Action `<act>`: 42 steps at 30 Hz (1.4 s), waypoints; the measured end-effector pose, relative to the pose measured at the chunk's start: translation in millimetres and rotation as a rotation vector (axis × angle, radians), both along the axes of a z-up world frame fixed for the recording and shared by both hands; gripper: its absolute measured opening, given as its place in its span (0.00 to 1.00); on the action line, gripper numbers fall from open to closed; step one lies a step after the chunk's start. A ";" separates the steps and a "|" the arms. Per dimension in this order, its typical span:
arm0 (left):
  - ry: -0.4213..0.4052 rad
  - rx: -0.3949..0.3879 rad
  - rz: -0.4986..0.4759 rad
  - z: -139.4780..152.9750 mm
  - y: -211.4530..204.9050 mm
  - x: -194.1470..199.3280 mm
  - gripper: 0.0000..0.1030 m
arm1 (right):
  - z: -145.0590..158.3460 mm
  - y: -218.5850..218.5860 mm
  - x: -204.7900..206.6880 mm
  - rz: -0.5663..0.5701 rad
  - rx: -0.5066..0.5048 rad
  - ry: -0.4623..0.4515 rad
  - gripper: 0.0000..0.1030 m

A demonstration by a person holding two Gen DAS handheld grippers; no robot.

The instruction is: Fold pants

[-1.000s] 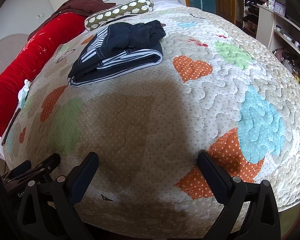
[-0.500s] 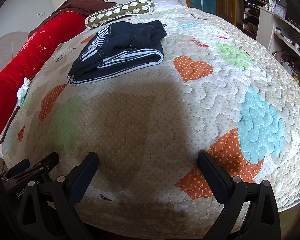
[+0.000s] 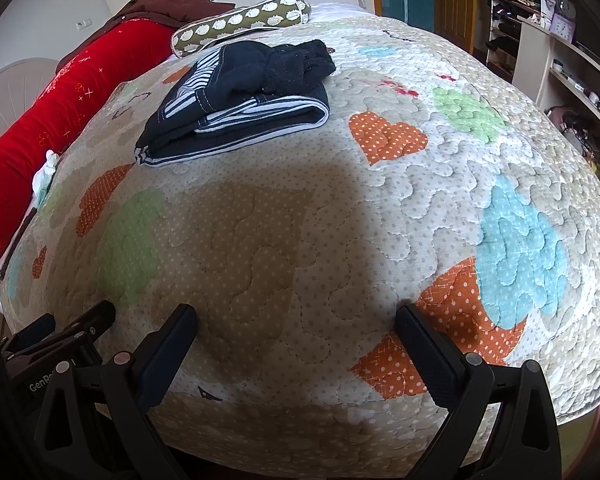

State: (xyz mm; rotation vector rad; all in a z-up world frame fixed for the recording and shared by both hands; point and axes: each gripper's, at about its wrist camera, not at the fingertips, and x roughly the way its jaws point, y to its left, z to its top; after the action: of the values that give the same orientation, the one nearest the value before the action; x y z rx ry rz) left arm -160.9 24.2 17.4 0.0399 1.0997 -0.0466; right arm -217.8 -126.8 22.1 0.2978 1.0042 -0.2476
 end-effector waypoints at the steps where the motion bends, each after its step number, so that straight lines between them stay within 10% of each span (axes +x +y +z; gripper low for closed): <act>1: 0.000 0.000 0.000 -0.4 0.3 -1.0 1.00 | 0.1 0.6 0.0 0.000 -0.001 0.000 0.99; 42: 0.000 -0.011 0.001 -3.2 1.0 -2.2 1.00 | -1.9 5.0 2.2 0.011 -0.029 0.010 1.00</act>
State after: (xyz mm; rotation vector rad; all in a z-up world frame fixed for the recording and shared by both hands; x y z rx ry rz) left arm -163.1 25.2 14.2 0.0292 1.0995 -0.0514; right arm -215.6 -121.7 20.2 0.2651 1.0108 -0.2534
